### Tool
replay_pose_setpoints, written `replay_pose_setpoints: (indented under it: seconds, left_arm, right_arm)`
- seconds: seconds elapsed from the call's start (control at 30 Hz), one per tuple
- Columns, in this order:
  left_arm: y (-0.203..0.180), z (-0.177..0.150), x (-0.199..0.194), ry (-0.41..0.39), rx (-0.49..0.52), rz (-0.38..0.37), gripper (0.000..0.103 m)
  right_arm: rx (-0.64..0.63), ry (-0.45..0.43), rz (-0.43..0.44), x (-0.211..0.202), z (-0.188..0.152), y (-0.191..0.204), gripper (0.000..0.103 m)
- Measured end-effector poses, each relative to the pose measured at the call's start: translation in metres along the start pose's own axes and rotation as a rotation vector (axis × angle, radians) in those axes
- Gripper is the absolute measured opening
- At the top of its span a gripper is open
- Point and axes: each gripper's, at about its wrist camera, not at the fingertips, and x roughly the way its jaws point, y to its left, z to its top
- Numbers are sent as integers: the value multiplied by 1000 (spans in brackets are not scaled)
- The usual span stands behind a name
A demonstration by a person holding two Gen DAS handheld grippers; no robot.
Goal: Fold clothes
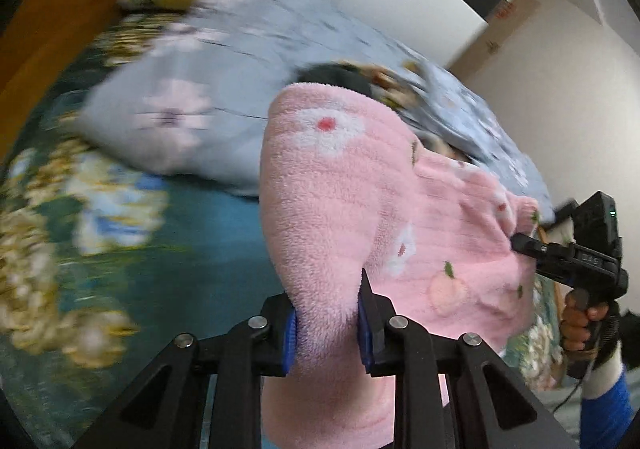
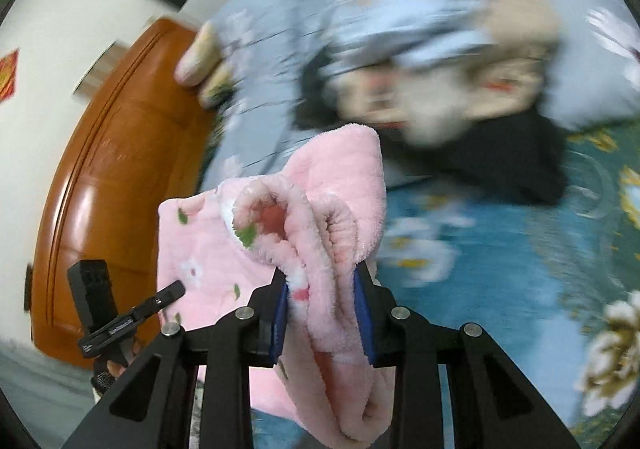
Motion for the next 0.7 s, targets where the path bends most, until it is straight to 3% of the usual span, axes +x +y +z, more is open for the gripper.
replay_pose_setpoints:
  seconds: [0.17, 0.33, 0.5, 0.7]
  left_arm:
    - [103, -21, -43, -10, -97, 134, 26]
    - [172, -53, -41, 37, -185, 252, 26]
    - [215, -80, -27, 85, -265, 287, 26]
    - [235, -80, -18, 62, -280, 308, 26]
  right_arm:
    - [-72, 132, 58, 100, -20, 90, 31]
    - [-57, 269, 58, 185, -66, 123, 31]
    - [-65, 351, -2, 246, -91, 129, 31]
    - [-146, 318, -75, 271, -76, 151, 31]
